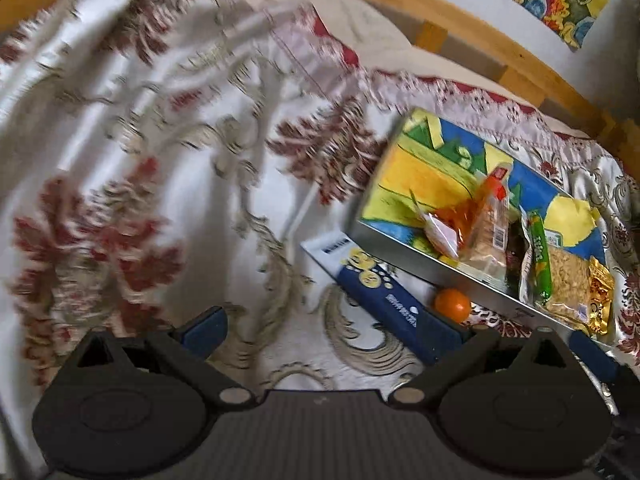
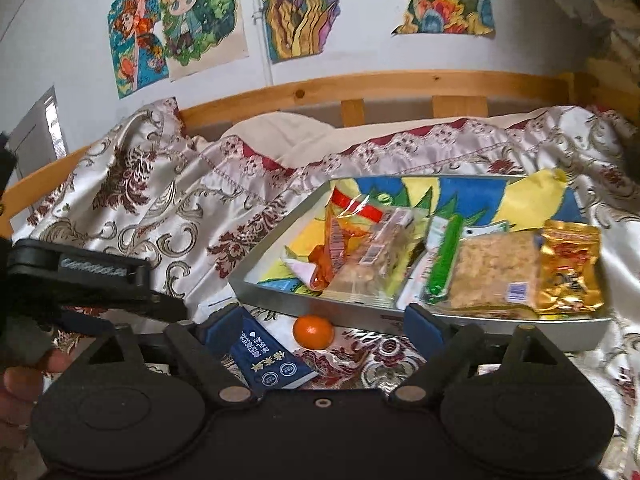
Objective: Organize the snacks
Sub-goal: 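Move the left tool toward the blue tube while the right tool approaches the tangerine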
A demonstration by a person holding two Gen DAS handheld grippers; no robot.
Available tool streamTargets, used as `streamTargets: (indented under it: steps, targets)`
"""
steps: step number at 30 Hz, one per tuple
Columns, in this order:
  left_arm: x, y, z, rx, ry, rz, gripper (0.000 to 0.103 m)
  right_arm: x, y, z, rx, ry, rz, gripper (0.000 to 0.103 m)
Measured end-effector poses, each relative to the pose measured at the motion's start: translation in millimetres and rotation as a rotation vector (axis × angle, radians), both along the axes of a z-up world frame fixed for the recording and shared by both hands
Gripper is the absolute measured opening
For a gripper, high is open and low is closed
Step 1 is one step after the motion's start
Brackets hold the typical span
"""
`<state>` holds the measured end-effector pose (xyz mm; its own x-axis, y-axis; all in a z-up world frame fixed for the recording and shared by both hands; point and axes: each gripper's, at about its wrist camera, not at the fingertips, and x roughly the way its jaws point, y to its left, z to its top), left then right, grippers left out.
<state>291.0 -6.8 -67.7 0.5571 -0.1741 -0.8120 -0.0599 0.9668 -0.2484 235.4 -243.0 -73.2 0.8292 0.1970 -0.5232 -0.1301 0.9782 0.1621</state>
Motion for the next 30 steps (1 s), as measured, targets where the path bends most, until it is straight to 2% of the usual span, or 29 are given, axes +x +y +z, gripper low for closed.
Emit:
streamTargets:
  steps: [2,8,16,20,26,30]
  targets:
    - [10.3,-3.2,-8.2,-0.009,0.018,-0.012,0.102,6.5,4.1,-7.1,-0.021,0.011,0.012,0.076]
    - [37.1,-6.4,-28.0,-0.091,0.069,-0.02,0.102,21.1,9.4,-23.3,-0.058,0.044,0.027,0.063]
    - [56.7,1.0,-35.7,-0.193,0.111,0.026,0.097,38.1,9.2,-38.8,-0.04,0.09,0.032,0.063]
    - [56.4,-2.1,-33.0,-0.177,0.128,0.016,0.091,44.9,13.2,-44.2,-0.047,0.095,0.039,0.063]
    - [56.2,-9.5,-24.9,-0.15,0.137,-0.03,0.09,49.6,13.5,-49.0,-0.038,0.097,0.036,0.063]
    - [57.3,-7.3,-23.1,-0.188,0.157,-0.028,0.088,51.3,13.8,-51.2,-0.032,0.1,0.037,0.063]
